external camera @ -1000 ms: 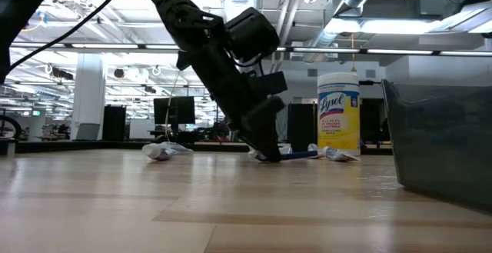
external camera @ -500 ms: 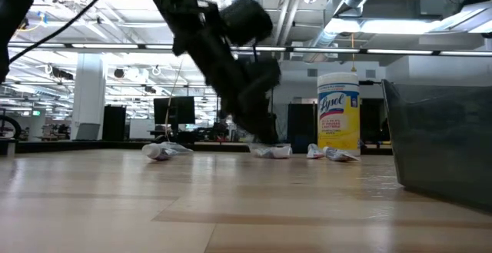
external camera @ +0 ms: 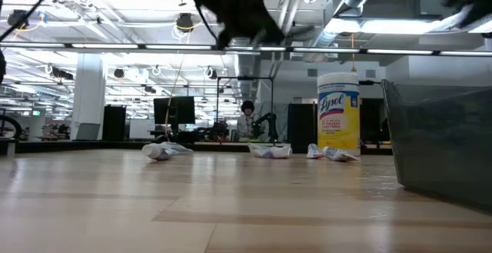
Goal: Pick & Place Travel size toiletries
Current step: Put the razor into the yellow bin
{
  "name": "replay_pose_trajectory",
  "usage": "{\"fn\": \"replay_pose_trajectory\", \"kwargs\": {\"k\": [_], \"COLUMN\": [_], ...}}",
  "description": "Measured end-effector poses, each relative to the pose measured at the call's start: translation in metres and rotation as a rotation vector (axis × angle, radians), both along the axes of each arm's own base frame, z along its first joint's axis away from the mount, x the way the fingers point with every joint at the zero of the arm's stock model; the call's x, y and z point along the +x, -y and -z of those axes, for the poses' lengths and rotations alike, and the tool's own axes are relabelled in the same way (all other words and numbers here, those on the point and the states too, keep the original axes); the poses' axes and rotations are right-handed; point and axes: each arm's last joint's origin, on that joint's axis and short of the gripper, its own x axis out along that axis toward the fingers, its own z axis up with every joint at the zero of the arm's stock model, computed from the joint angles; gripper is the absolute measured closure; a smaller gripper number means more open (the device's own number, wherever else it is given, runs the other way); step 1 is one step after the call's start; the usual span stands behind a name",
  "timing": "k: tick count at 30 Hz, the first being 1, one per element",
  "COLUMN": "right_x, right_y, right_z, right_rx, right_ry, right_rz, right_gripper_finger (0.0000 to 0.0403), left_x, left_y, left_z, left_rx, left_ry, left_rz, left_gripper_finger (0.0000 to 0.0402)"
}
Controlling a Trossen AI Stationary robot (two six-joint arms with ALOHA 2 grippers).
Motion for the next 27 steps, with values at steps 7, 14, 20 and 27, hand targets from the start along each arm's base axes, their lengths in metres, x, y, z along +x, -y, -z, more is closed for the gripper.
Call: {"fn": "replay_pose_trajectory", "kwargs": {"k": [7, 14, 20, 27], "right_x": [0.022, 0.051, 0.073, 0.096], "right_y": [0.048, 0.095, 0.125, 0.143], "right_z": [-0.045, -0.094, -0.117, -0.112], "right_rx": [-0.189, -0.354, -0.393, -0.389], "right_ry": [0.14, 0.397, 0.593, 0.643], "right_rz": [-0.14, -0.209, -0.3, -0.36], "right_gripper_finger": [0.0187, 0.0155, 0.0162, 0.0173], "left_x": [-0.035, -0.06, -0.07, -0.07], "left_y": [0.003, 0.012, 0.024, 0.031], "left_z": [-0.039, -0.056, -0.065, -0.071], "left_rx": [-0.016, -0.063, -0.089, -0.099], "left_ry": [0.128, 0.265, 0.431, 0.501], "left_rz": [0.001, 0.015, 0.043, 0.07], "left_gripper_finger": [0.0379, 0.0379, 0.0379, 0.0378]}}
